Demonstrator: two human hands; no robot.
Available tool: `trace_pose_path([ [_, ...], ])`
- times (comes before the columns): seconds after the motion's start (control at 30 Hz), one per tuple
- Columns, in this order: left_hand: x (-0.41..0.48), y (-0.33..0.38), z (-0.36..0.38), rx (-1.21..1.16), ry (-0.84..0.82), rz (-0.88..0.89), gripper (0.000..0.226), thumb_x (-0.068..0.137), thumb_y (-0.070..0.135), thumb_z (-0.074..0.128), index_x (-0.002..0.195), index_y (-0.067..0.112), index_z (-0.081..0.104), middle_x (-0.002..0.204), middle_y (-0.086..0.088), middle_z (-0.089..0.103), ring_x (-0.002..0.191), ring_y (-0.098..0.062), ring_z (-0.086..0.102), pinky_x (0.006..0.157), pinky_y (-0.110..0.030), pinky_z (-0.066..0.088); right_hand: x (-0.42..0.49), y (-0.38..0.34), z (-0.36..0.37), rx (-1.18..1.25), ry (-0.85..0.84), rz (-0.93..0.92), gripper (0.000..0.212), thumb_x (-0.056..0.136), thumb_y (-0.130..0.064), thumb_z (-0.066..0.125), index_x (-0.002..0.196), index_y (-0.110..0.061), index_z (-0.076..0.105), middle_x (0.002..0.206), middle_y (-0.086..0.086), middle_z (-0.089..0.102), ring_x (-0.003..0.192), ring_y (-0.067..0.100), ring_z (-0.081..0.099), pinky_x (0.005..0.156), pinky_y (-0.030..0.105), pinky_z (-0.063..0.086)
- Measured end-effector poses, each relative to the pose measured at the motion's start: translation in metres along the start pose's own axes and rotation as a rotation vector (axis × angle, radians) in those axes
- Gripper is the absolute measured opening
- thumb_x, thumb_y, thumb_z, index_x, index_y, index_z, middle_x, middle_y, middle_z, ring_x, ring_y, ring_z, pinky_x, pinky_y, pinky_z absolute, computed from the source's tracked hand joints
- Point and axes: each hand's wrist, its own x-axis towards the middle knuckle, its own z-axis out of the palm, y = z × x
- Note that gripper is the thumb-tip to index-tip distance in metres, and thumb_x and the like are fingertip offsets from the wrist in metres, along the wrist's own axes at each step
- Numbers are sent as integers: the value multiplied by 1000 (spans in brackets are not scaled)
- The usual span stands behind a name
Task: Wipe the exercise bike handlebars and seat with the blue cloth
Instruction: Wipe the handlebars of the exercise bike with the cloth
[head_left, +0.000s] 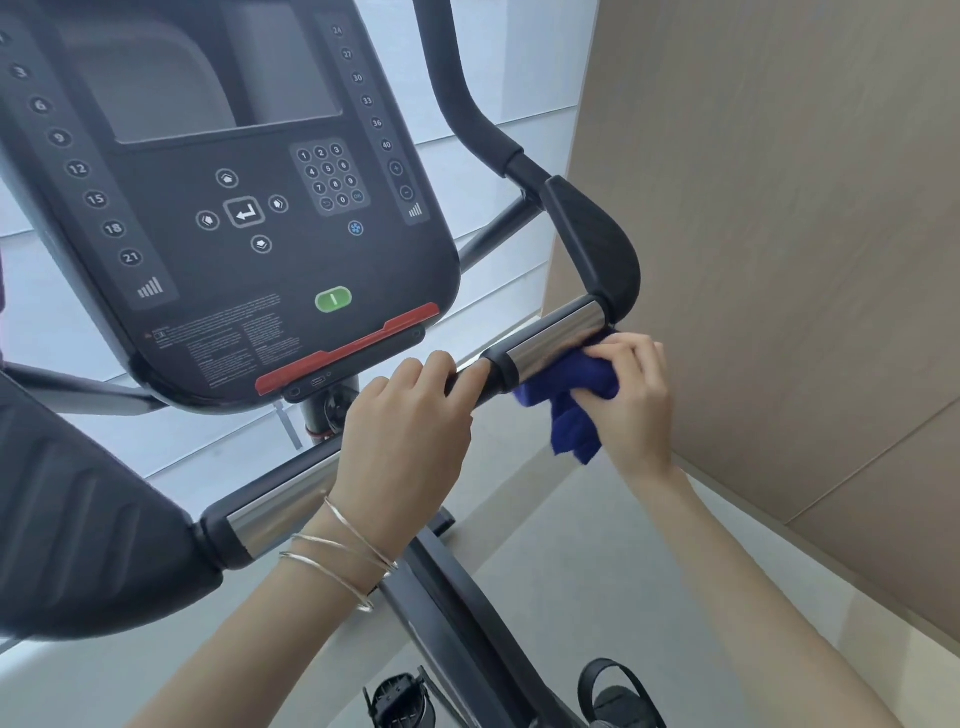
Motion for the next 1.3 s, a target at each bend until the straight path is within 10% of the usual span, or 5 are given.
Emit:
trace_pose_path([
  [1.3,-15,-29,-14,-327,-67,-76,33,90,37,50,122,32,51,108,9,60,97,-16,56,69,-30,50,-34,-28,30,79,132,-149,26,77,-25,67,92,-4,63,98,13,61,93,21,51,87,16,42],
])
